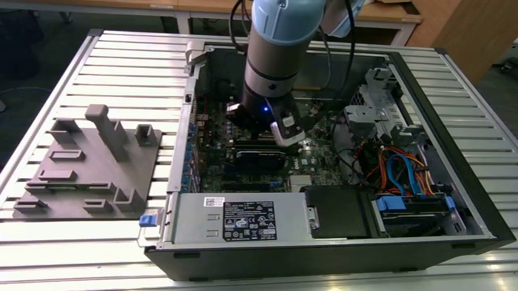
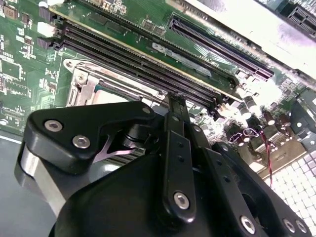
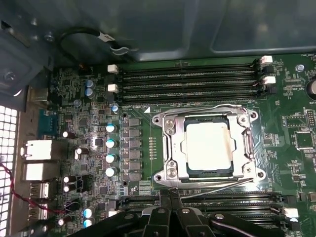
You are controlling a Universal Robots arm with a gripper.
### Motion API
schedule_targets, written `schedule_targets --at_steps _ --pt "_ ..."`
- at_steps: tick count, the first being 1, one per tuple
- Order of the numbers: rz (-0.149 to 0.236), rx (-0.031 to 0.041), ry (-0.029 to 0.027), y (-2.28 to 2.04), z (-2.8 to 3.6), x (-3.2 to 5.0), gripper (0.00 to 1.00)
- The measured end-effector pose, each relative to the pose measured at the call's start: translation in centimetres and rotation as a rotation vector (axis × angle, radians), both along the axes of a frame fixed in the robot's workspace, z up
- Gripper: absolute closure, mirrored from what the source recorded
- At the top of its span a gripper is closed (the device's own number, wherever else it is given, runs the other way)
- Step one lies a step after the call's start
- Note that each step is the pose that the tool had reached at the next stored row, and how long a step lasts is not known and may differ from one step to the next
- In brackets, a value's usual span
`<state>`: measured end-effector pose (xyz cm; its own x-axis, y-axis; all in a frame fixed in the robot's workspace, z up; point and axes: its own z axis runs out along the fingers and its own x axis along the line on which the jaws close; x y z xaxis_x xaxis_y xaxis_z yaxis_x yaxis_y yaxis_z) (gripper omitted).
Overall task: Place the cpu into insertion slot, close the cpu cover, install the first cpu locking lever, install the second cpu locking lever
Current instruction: 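Install the second cpu locking lever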
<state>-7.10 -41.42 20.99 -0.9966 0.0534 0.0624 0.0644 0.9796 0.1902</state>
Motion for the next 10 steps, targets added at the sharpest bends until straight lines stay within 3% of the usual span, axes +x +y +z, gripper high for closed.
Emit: schedule_targets --at_steps 7,10 --pt "0.024 0.0153 -0.0003 -0.09 -0.69 -0.34 0.89" --pt "0.024 0.0281 -0.0006 -0.12 -0.91 -0.36 0.89"
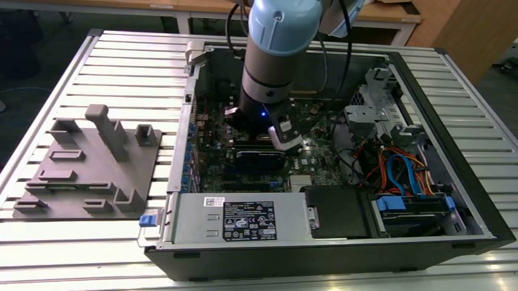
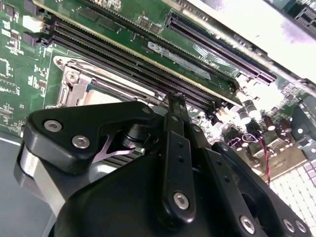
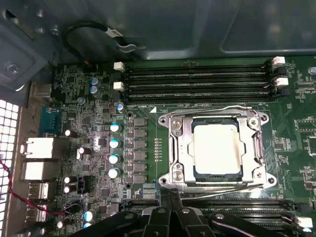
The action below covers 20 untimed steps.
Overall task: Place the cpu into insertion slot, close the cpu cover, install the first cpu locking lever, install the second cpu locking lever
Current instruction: 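Install the second cpu locking lever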
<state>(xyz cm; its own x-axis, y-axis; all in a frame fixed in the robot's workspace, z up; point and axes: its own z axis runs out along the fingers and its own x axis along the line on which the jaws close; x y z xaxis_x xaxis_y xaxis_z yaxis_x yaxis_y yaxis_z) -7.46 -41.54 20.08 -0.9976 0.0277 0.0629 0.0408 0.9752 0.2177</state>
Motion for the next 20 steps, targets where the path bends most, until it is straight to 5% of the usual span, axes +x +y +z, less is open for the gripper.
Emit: schedule_targets --at_steps 3,5,20 --pt "0.000 0.0192 -0.0001 0.00 -0.10 0.00 0.89" --pt "0.000 0.0242 -0.0003 0.00 -0.22 -0.02 0.89" --pt "0.000 0.0319 -0.0003 -0.15 -0.18 -0.07 0.89"
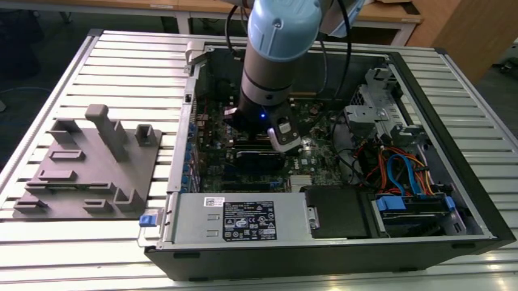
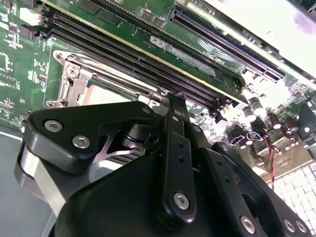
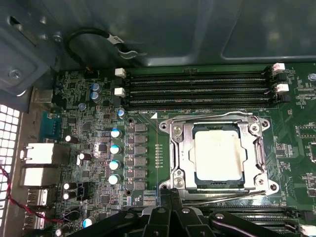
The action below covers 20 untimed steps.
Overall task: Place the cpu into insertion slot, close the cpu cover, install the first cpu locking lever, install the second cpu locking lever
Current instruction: 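Install the second cpu locking lever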
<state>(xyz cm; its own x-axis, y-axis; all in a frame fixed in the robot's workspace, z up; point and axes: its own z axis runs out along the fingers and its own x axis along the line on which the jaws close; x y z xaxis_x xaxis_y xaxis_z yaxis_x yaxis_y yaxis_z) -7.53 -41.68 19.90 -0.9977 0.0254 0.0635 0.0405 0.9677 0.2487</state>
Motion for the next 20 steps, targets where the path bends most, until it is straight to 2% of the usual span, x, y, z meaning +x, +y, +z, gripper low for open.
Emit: schedule_targets --at_steps 4,7,10,13,14,20 --pt "0.000 0.0020 0.0000 -0.03 0.12 0.00 0.89" --pt "0.000 0.0080 0.0001 -0.10 0.16 0.00 0.89" --pt "0.000 0.0229 0.0000 -0.30 0.15 0.00 0.89" --pt "0.000 0.0421 0.0000 -0.57 0.16 0.00 0.89" --pt "0.000 0.0457 0.0000 -0.66 0.16 0.00 0.89" --pt "0.000 0.0473 0.0000 -1.12 0.15 0.00 0.89"
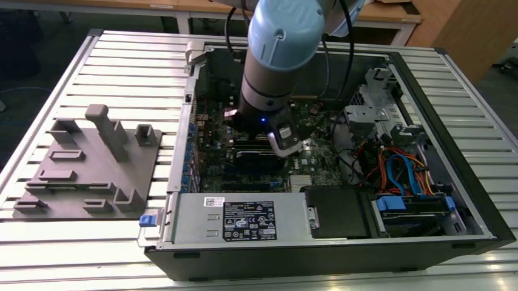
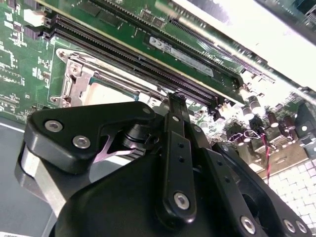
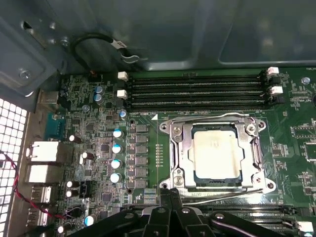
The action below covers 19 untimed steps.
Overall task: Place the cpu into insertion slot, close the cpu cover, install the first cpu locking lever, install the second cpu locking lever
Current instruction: 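Install the second cpu locking lever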
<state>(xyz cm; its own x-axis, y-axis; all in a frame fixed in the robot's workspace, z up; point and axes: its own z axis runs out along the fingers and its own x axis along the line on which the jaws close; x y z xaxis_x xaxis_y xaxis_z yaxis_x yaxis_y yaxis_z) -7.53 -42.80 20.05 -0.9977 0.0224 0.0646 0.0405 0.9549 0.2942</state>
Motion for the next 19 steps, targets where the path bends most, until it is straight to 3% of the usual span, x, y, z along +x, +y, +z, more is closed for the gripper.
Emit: schedule_targets --at_steps 5,10,12,17,19 --pt "0.000 -0.0001 0.0001 -0.33 0.00 0.00 0.89" --pt "0.000 0.0024 0.0000 -0.36 -0.12 0.00 0.89" --pt "0.000 0.0059 0.0000 -0.37 -0.27 0.00 0.89" --pt "0.000 0.0236 -0.0001 -0.35 -0.53 0.00 0.89" --pt "0.000 0.0260 -0.0001 -0.34 -0.64 0.00 0.89"
